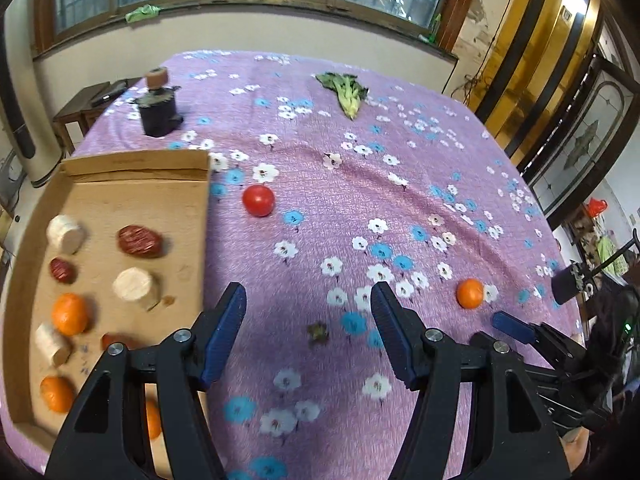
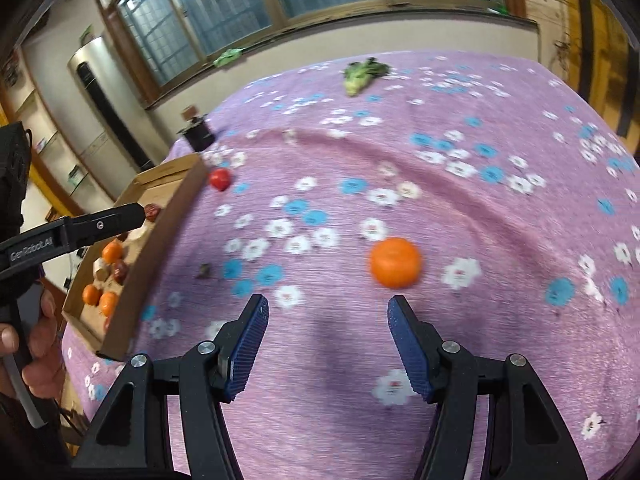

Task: Organize fruits
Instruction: 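Move both grippers back toward the last tomato and tangerine, then grasp the red tomato with the left gripper while the right grasps the tangerine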

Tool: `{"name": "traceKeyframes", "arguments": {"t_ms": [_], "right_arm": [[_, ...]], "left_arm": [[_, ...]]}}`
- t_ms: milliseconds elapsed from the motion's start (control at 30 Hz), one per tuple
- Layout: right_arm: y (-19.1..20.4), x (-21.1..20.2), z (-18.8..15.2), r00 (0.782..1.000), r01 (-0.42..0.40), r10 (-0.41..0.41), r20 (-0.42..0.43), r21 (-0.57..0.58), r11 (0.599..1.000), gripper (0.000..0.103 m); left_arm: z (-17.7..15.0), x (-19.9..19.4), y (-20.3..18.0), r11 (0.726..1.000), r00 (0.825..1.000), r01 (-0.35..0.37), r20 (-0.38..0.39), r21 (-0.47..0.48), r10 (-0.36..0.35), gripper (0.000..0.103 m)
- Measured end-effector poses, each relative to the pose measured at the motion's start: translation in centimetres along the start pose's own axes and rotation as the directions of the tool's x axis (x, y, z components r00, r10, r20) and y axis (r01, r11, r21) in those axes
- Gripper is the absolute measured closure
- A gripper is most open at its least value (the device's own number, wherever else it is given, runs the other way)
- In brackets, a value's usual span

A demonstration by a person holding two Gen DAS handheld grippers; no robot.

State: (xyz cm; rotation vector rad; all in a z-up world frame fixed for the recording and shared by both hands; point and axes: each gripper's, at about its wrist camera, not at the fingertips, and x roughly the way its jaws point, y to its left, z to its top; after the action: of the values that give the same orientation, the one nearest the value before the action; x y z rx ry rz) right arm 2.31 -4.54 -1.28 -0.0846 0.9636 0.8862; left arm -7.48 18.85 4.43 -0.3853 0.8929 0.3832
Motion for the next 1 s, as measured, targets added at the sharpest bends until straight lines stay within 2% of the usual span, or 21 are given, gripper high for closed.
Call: {"name": "traceKeyframes", "arguments": {"t_ms": [267,500,633,733,833,900,933,1000], "right_arm": [[-2.2,0.5,1.0,0.999,0.042,-0.042,0.023,0.018,0.999,0.039],[-2.4,2.0,2.2,0.998,0.067,-0.067,0.015,-0.007,0.998,0.039],[-2.5,3.1,2.7,0.997,0.074,-0.074,-0.002,-0.021,0.997,0.039],[-2.4,4.0,2.9,0.996,0.092,-0.093,-0.013,-0.039,0.995,0.039],[-2.0,4.6,2.9,0.991,0.134,-0.135,-0.013,-0.082,0.988,0.043],[-1.6,4.7,2.7,0.985,0.171,-0.173,-0.003,-0.114,0.979,0.065],[-1.4,4.7,2.6,0.983,0.184,-0.185,0.003,-0.126,0.975,0.069],[-1.4,4.5,2.5,0.984,0.177,-0.178,0.001,-0.123,0.976,0.069]], "left_arm": [[3.3,5.4,-0.7,0.997,0.996,-0.074,-0.047,0.027,0.076,0.039],[4.9,9.9,-0.5,0.982,0.978,-0.181,-0.090,0.056,0.186,0.039],[5.2,11.9,0.3,0.977,0.969,-0.208,-0.127,0.044,0.212,0.039],[5.5,12.2,0.6,0.979,0.972,-0.204,-0.111,0.028,0.206,0.037],[5.7,12.3,0.1,0.977,0.973,-0.209,-0.092,0.044,0.213,0.045],[5.7,12.3,-0.3,0.982,0.980,-0.180,-0.080,0.058,0.184,0.069],[5.7,12.2,-0.5,0.983,0.981,-0.172,-0.077,0.066,0.177,0.076],[5.4,11.9,-1.0,0.984,0.984,-0.158,-0.075,0.080,0.164,0.076]]}}
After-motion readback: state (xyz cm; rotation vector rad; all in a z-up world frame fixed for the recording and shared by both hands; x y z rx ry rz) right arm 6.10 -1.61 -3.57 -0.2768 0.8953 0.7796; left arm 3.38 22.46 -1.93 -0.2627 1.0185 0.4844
